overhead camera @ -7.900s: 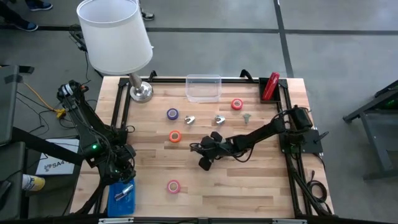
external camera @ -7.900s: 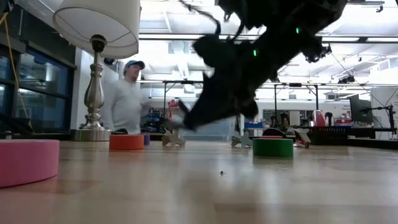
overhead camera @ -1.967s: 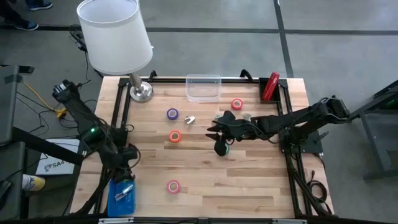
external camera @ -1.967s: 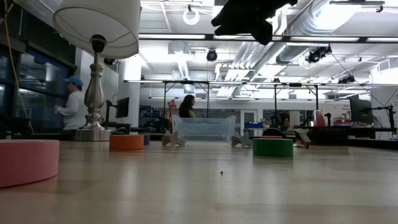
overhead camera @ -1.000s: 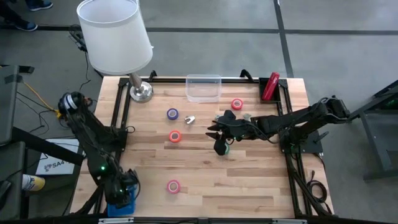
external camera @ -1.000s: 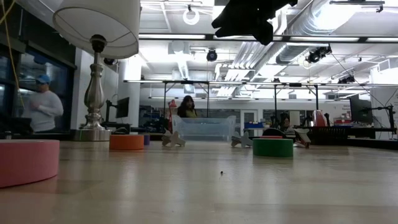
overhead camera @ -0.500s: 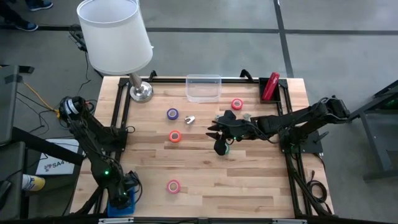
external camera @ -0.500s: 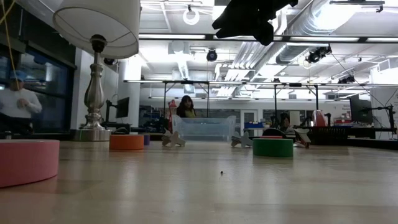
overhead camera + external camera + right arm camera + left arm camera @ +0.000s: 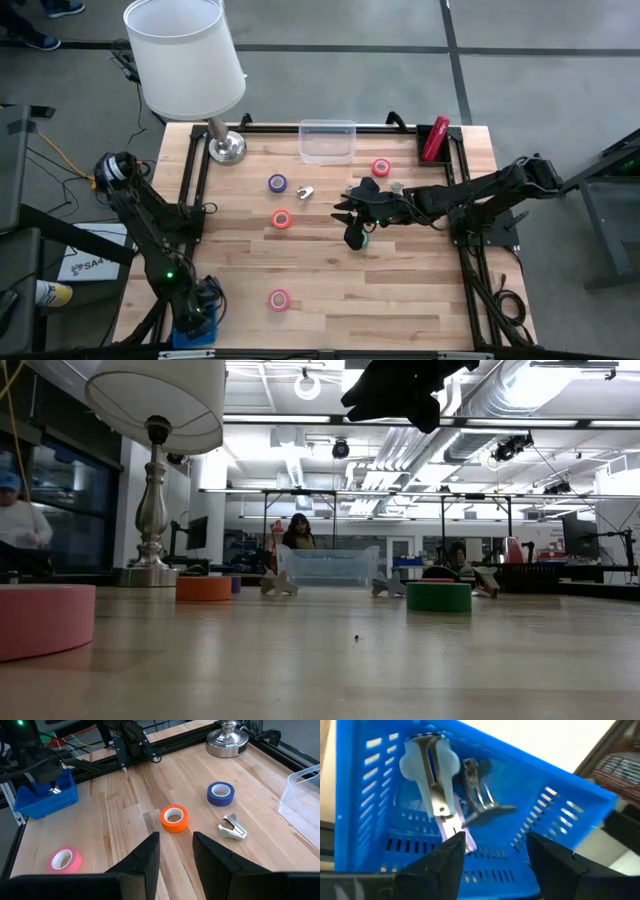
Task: Pick and place Stapler, Stapler remover, tape
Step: Put the gray staple remover into the blue bin
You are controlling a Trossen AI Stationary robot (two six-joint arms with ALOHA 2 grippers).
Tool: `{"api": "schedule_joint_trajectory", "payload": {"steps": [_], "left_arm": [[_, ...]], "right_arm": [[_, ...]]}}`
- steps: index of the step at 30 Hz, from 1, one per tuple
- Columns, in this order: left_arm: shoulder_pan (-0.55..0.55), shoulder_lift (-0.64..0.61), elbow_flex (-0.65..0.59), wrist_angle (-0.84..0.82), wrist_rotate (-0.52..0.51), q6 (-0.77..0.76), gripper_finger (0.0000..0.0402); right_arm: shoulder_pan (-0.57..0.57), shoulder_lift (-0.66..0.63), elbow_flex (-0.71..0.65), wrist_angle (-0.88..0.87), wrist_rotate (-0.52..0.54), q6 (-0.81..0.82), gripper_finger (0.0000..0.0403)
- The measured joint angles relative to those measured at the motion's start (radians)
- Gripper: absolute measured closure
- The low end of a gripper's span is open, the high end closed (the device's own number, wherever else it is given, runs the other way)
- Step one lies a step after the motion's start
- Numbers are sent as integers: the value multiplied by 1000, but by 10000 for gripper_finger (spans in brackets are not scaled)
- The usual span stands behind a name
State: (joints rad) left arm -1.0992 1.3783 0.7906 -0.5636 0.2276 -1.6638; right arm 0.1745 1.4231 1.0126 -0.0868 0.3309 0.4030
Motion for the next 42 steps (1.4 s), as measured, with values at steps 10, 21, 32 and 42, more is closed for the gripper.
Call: {"api": "schedule_joint_trajectory", "payload": {"steps": [10, 21, 32, 42], "left_arm": [[0, -158, 0, -81, -163, -78, 196], [0, -299, 0, -211, -480, -90, 196], [0, -366, -1, -286, -843, -85, 195], [0, -403, -1, -418, -1224, -83, 195]], "right_arm": [[0, 0, 0, 0, 0, -3, 295], [0, 0, 0, -67, 3, 4, 295], [-26, 0, 0, -402, 205, 505, 295], [-99, 0, -1, -801, 217, 901, 294]]}}
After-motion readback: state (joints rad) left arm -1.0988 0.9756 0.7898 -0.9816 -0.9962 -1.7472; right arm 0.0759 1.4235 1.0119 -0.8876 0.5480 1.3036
